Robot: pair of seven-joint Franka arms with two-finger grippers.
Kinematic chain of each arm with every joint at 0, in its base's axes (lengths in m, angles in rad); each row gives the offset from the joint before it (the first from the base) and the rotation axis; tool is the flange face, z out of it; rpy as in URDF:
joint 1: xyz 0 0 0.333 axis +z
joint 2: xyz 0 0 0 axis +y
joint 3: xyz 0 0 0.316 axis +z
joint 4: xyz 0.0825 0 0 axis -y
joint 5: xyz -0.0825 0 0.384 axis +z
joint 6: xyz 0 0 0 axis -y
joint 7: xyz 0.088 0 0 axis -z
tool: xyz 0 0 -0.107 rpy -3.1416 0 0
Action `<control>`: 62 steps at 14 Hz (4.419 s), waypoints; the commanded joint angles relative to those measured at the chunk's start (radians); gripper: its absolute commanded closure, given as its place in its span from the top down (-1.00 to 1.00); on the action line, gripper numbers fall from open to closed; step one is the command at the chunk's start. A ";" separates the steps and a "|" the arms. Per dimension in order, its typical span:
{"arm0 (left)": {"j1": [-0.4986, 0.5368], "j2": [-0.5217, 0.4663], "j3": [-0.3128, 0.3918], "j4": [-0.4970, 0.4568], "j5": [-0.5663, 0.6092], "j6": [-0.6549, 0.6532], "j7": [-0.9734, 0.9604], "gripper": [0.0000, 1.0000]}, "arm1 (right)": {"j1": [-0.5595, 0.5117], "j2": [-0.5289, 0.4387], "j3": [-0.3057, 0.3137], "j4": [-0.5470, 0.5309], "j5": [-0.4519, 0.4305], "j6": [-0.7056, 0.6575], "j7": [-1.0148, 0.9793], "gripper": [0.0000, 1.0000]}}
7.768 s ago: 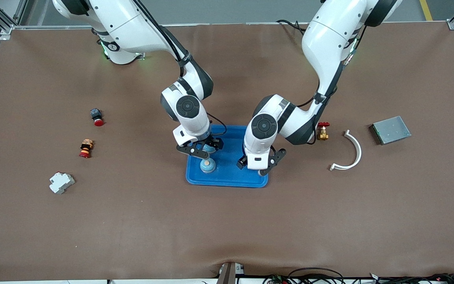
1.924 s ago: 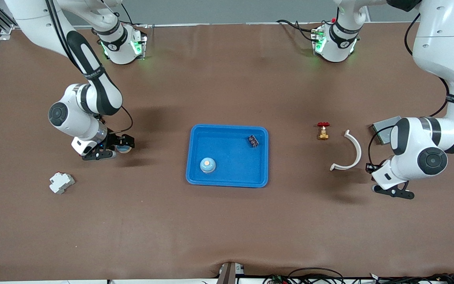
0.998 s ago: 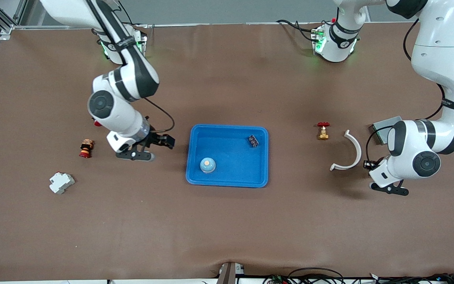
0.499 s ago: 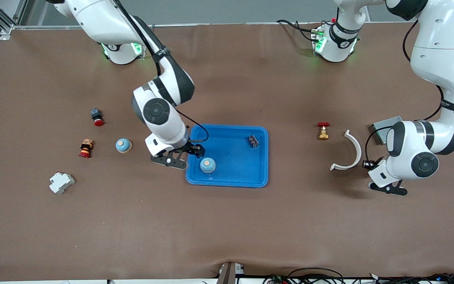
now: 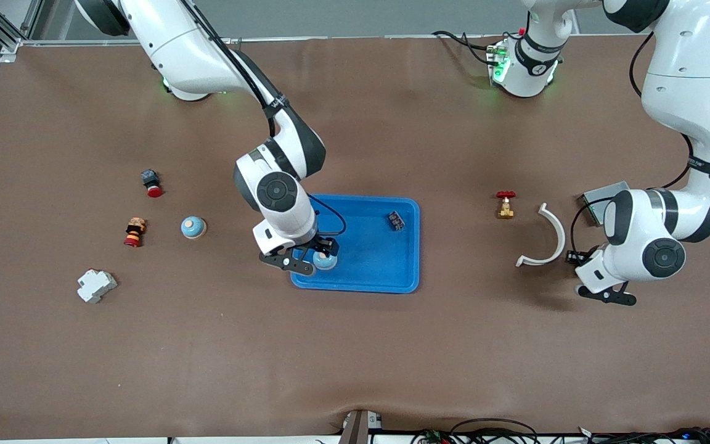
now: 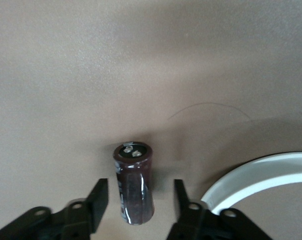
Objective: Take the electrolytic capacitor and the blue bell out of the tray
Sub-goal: 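Set the capacitor by the white arc while the right gripper grasps another bell, then carry the bell with the right gripper while the left gripper grasps another capacitor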
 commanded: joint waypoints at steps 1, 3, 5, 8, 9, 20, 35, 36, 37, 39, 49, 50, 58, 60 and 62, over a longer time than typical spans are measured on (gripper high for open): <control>0.008 -0.016 -0.008 0.003 0.007 0.000 -0.009 1.00 | 0.017 0.046 -0.011 0.054 -0.043 -0.009 0.057 1.00; 0.008 -0.057 -0.008 0.004 0.004 -0.008 -0.005 1.00 | 0.024 0.078 -0.011 0.077 -0.045 0.010 0.063 1.00; 0.005 -0.113 -0.013 0.014 0.001 -0.080 -0.050 1.00 | 0.030 0.112 -0.012 0.105 -0.056 0.028 0.087 1.00; -0.011 -0.139 -0.020 0.146 -0.071 -0.288 -0.105 1.00 | 0.040 0.155 -0.012 0.143 -0.077 0.033 0.122 1.00; -0.012 -0.145 -0.033 0.198 -0.091 -0.351 -0.134 1.00 | 0.044 0.165 -0.012 0.149 -0.083 0.033 0.135 1.00; -0.016 -0.259 -0.227 0.286 -0.212 -0.422 -0.784 1.00 | 0.064 0.189 -0.012 0.163 -0.093 0.051 0.147 0.95; -0.406 -0.110 -0.244 0.297 -0.033 -0.166 -1.487 1.00 | 0.047 0.120 0.001 0.229 -0.088 -0.159 0.103 -1.00; -0.418 -0.093 -0.244 0.297 -0.031 -0.165 -1.498 1.00 | 0.044 0.110 0.000 0.229 -0.086 -0.160 0.080 -1.00; -0.427 -0.081 -0.244 0.297 -0.031 -0.163 -1.503 1.00 | 0.029 0.103 0.000 0.227 -0.086 -0.160 0.045 -1.00; -0.436 -0.068 -0.246 0.295 -0.034 -0.163 -1.503 1.00 | -0.002 0.072 0.000 0.203 -0.086 -0.166 -0.029 -1.00; -0.505 0.024 -0.249 0.292 -0.077 -0.163 -1.544 1.00 | -0.251 -0.201 0.000 -0.238 -0.085 0.023 -0.529 -1.00; -0.524 0.031 -0.249 0.292 -0.077 -0.163 -1.553 1.00 | -0.276 -0.215 0.000 -0.280 -0.085 0.060 -0.570 -1.00; -0.562 0.057 -0.247 0.214 -0.068 -0.137 -1.578 1.00 | -0.452 -0.232 0.001 -0.443 -0.085 0.267 -0.862 -1.00; -0.556 0.051 -0.247 0.172 -0.063 -0.105 -1.578 1.00 | -0.483 -0.226 0.001 -0.454 -0.085 0.289 -0.911 -1.00; -0.552 0.051 -0.247 0.163 -0.060 -0.093 -1.578 1.00 | -0.505 -0.223 0.001 -0.472 -0.085 0.324 -0.951 -1.00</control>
